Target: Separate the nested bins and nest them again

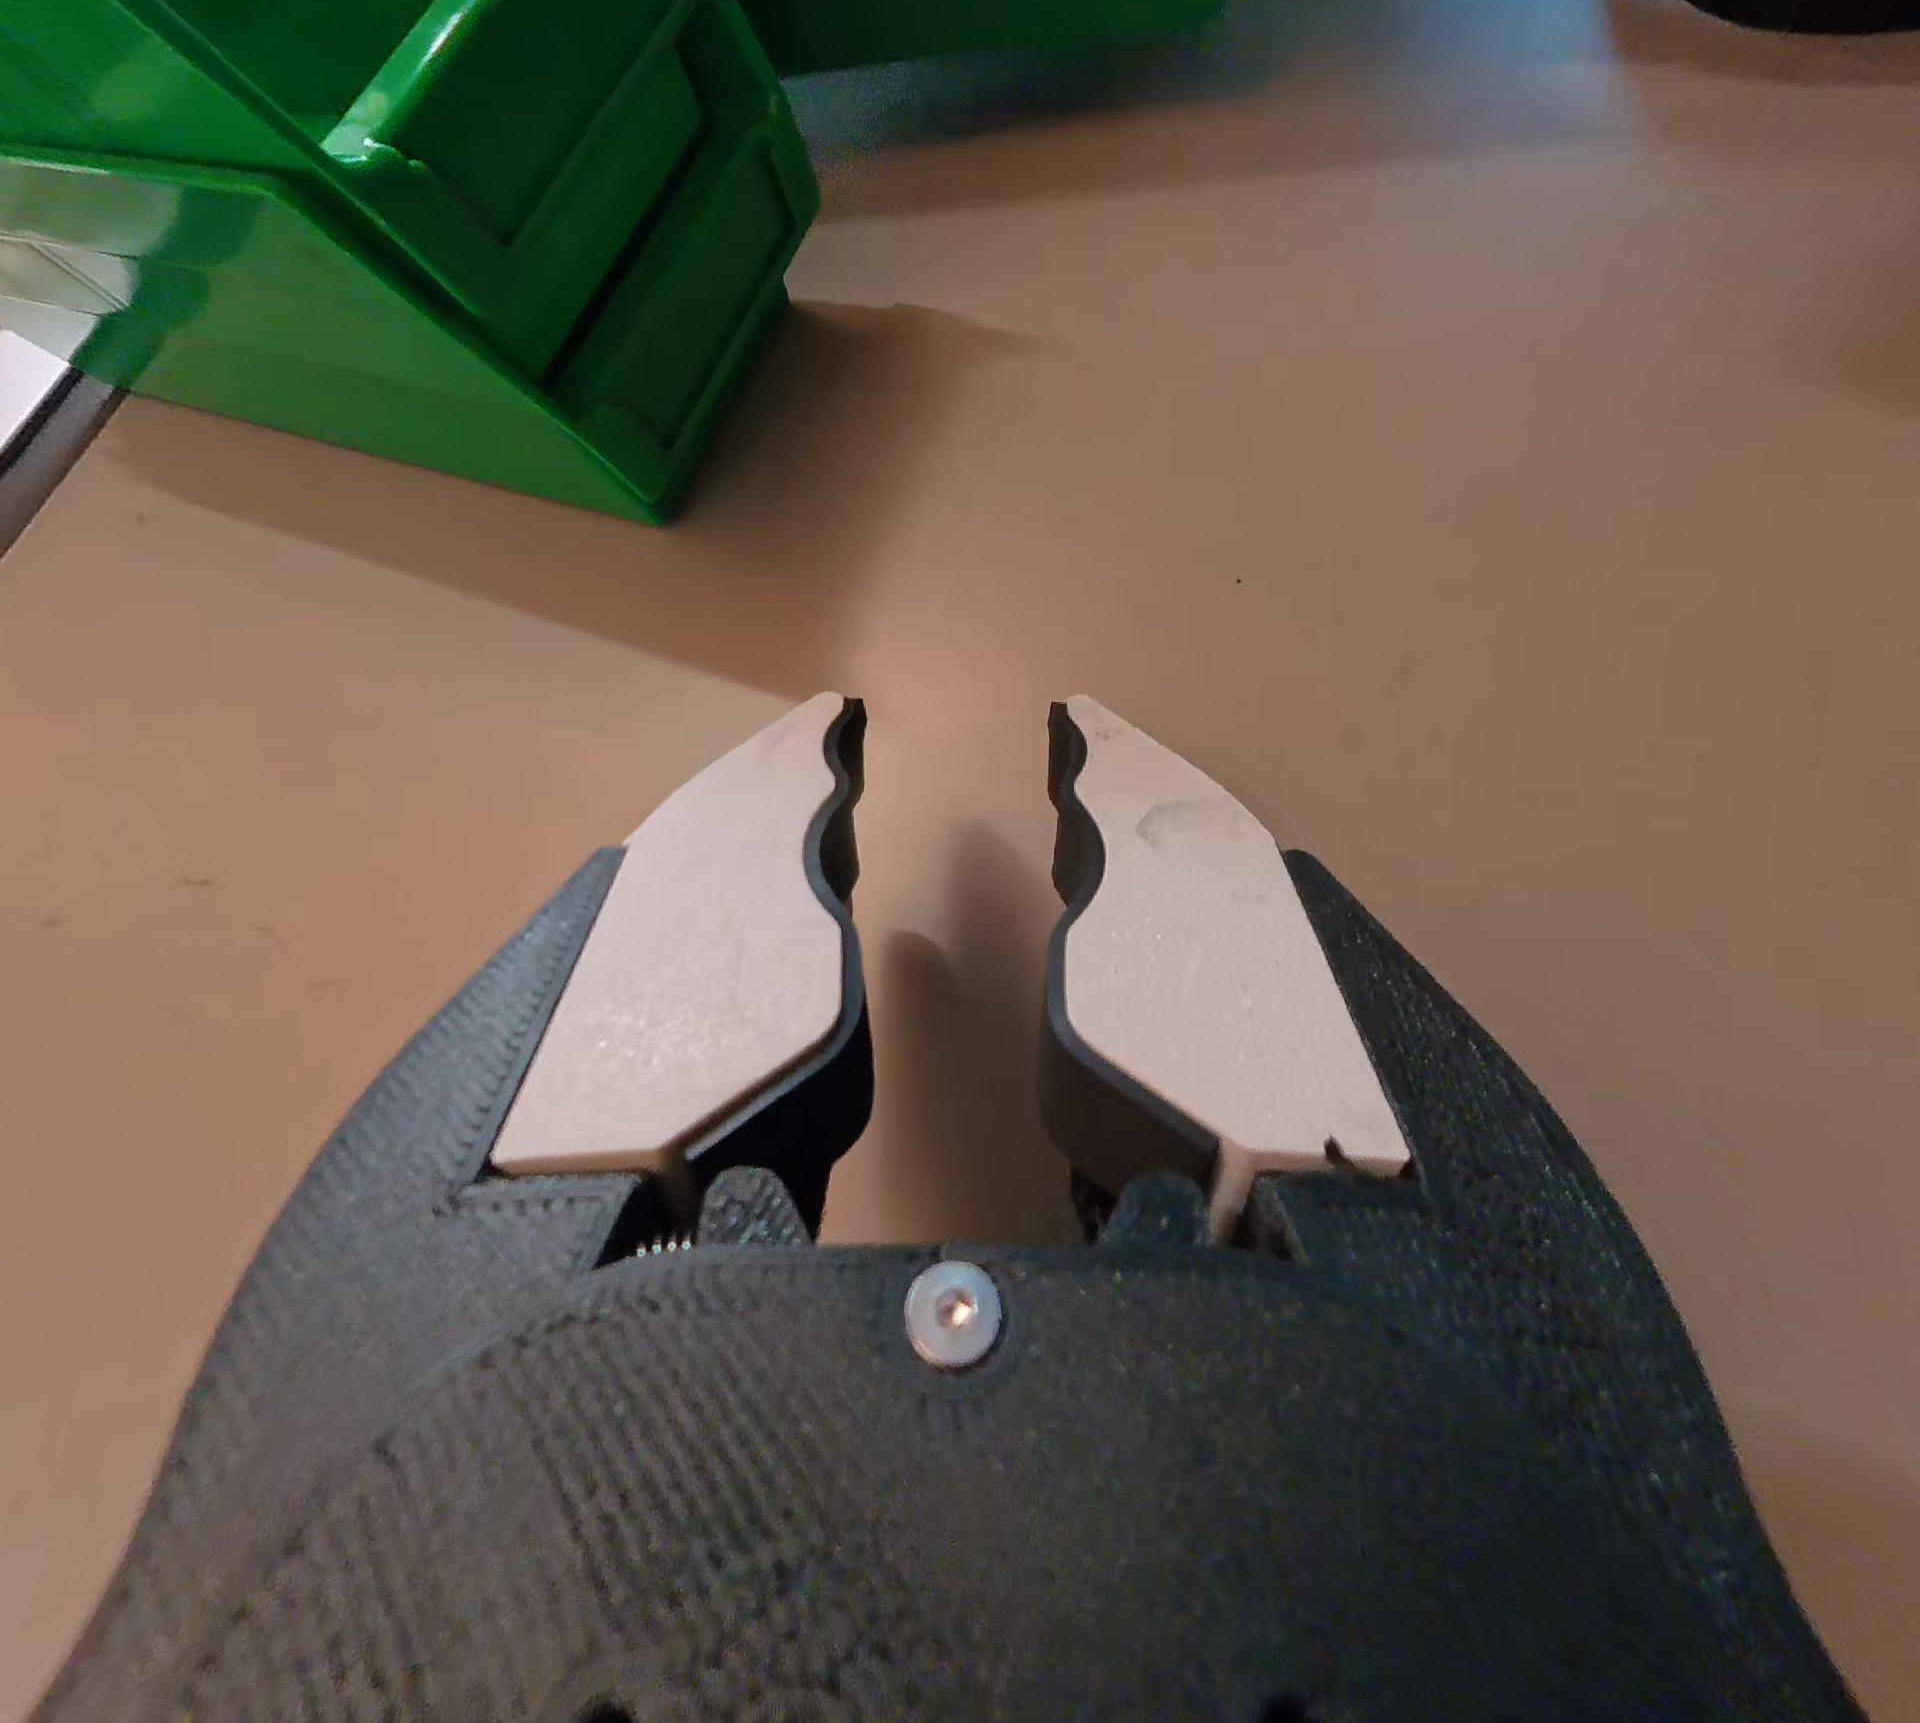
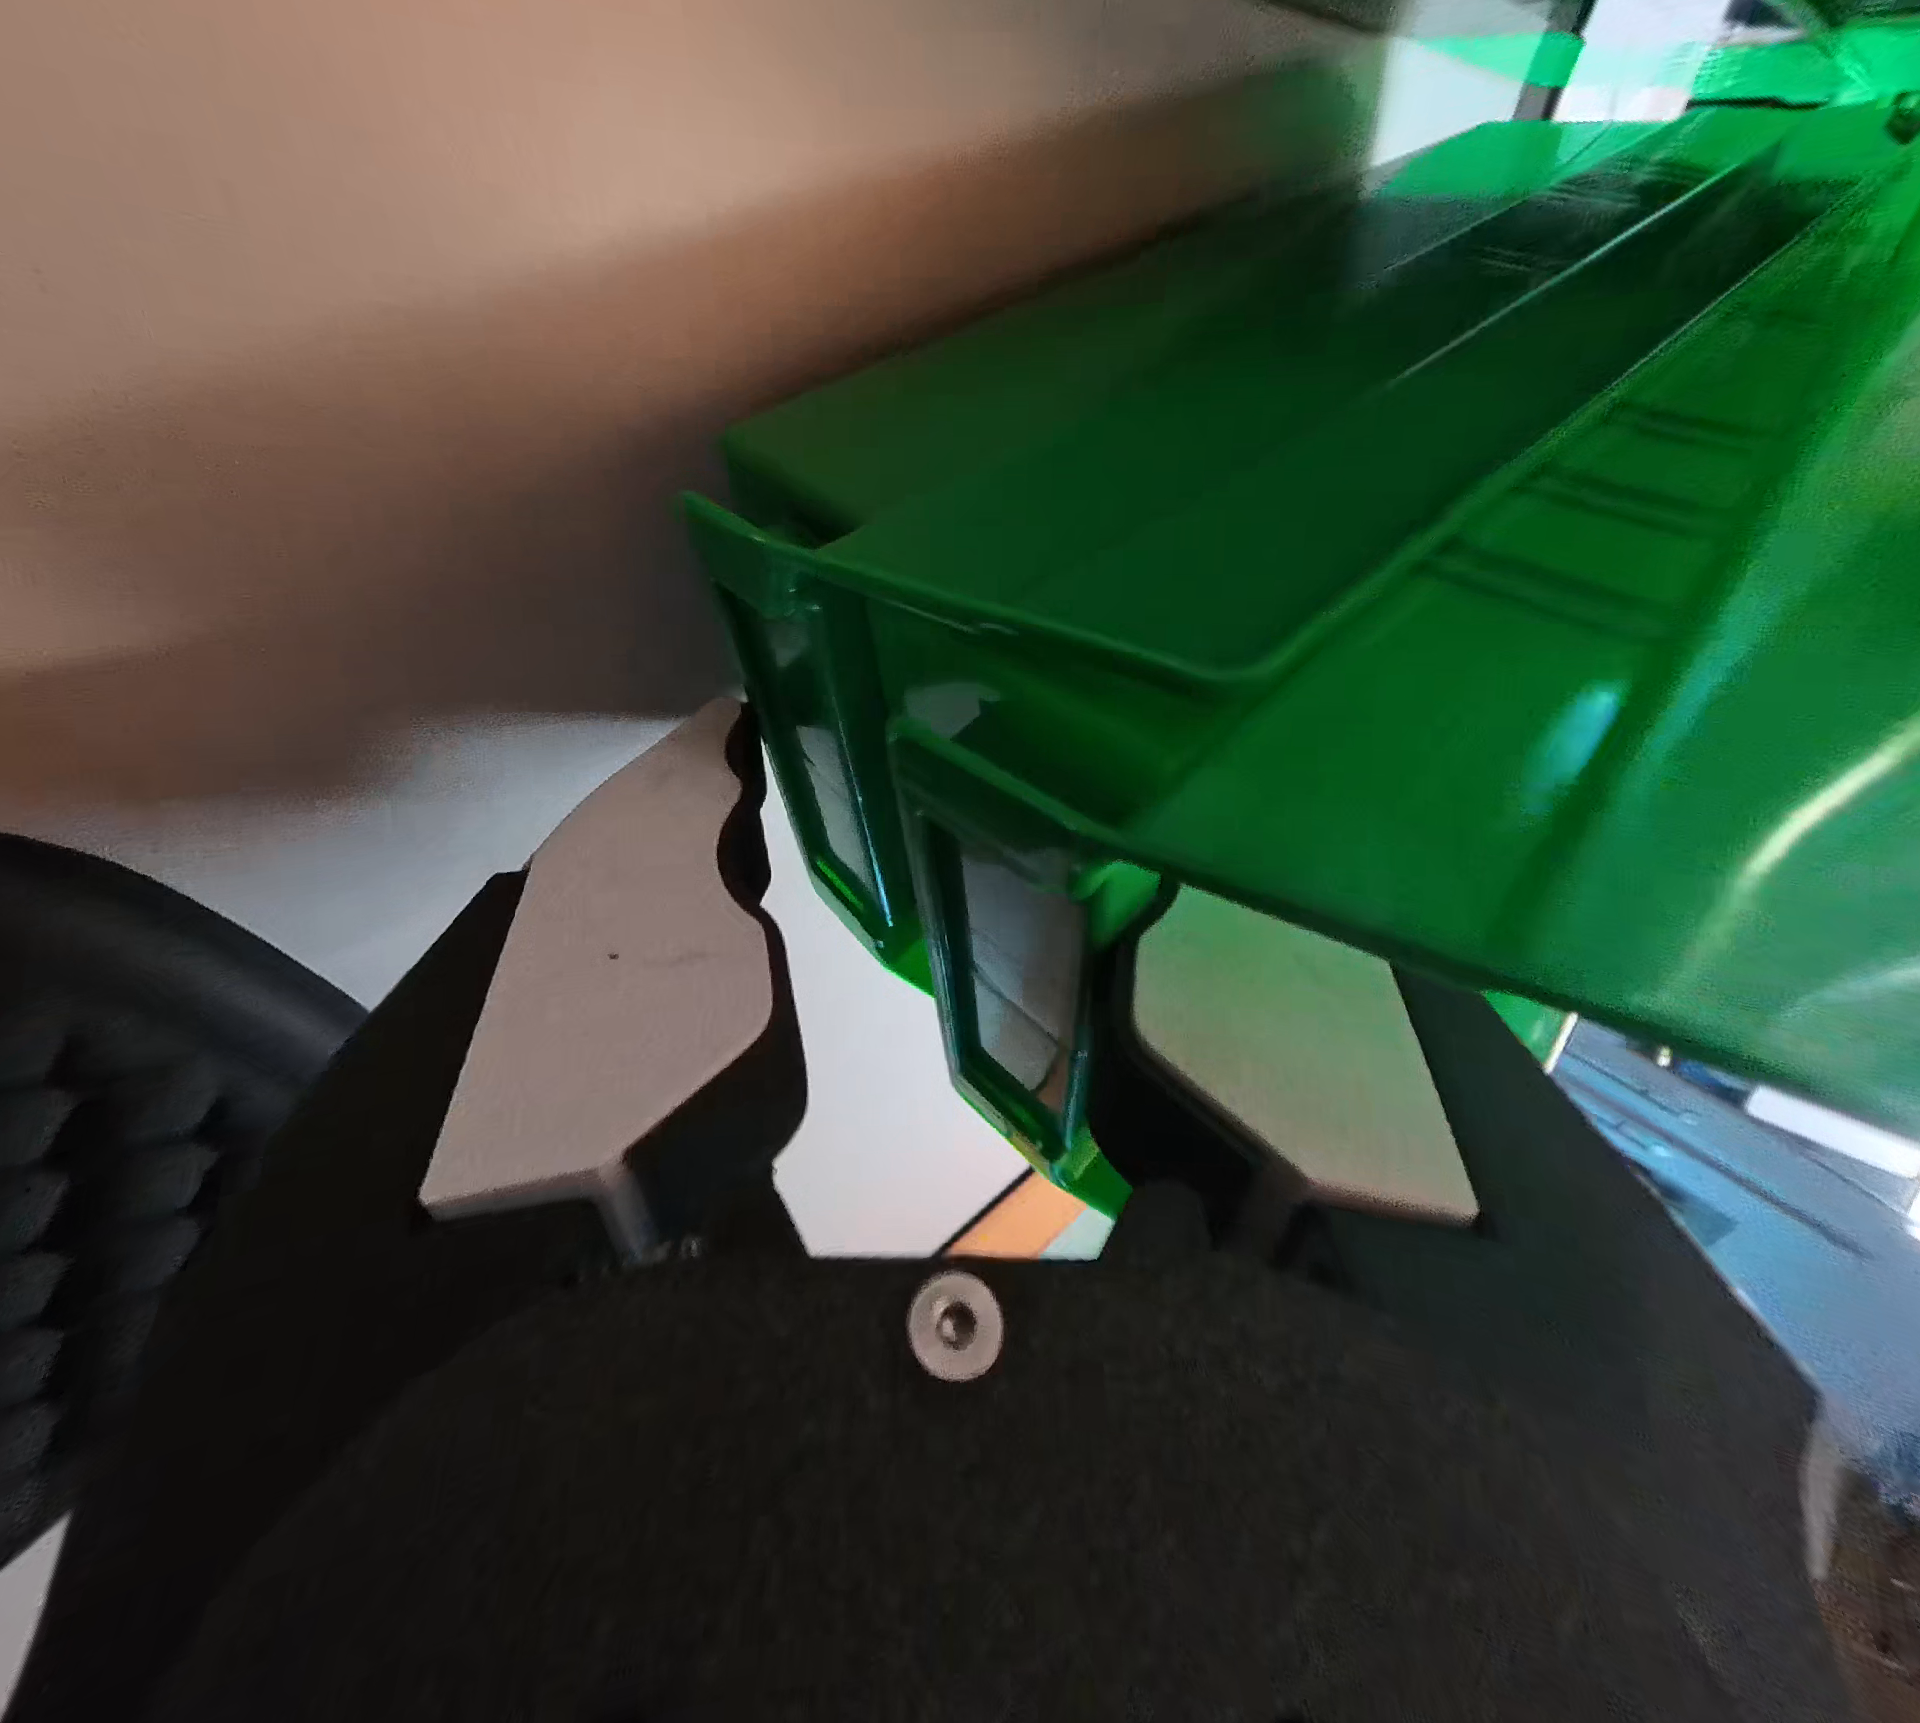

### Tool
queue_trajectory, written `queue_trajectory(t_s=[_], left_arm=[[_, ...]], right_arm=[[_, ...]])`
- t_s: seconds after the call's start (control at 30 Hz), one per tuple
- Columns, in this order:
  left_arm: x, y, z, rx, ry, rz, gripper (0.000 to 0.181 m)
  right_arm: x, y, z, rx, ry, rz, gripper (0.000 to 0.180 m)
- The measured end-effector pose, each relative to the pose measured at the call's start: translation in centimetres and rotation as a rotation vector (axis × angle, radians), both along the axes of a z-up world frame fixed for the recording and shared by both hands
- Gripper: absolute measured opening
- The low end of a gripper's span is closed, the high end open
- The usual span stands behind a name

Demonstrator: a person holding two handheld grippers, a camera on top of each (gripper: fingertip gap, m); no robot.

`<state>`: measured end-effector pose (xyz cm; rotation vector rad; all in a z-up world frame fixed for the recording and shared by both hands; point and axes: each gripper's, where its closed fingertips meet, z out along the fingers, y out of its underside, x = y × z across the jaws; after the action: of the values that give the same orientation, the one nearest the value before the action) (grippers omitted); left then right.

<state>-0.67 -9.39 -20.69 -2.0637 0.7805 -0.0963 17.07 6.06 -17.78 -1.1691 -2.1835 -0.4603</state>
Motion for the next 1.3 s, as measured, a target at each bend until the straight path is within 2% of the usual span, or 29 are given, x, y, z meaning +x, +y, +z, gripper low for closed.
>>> queue_trajectory(t_s=[0.17, 0.27, 0.4, 0.47, 0.5, 0.6, 0.77, 1.3], left_arm=[[0.0, 0.0, 0.1, 0.005, -0.001, 0.001, 0.034], [0.0, 0.1, 0.0, 0.000, 0.001, 0.001, 0.034], [-0.1, 0.4, 0.7, 0.034, -0.020, 0.023, 0.035], [-0.1, 0.6, 1.7, 0.069, -0.060, 0.048, 0.036], [-0.2, 0.6, 2.2, 0.087, -0.079, 0.058, 0.036], [-0.6, 0.5, 3.2, 0.135, -0.090, 0.075, 0.035], [-1.0, 0.5, 3.6, 0.144, -0.109, 0.083, 0.036], [-1.2, 0.8, 4.6, 0.194, -0.153, 0.125, 0.037]], right_arm=[[-0.4, 0.6, 2.3, 0.064, 0.049, -0.031, 0.066], [-1.2, 0.8, 5.2, 0.086, 0.081, -0.031, 0.062], [-3.5, 1.7, 12.3, 0.226, 0.130, -0.010, 0.040], [-5.0, 0.6, 14.5, 0.148, 0.138, 0.023, 0.029], [-5.6, 0.0, 14.8, 0.125, 0.116, 0.032, 0.029], [-6.8, -0.6, 13.8, 0.140, 0.032, 0.043, 0.030], [-8.0, -0.9, 12.1, 0.122, 0.035, 0.049, 0.029], [-11.1, -1.7, 12.8, 0.073, 0.082, 0.031, 0.029]])
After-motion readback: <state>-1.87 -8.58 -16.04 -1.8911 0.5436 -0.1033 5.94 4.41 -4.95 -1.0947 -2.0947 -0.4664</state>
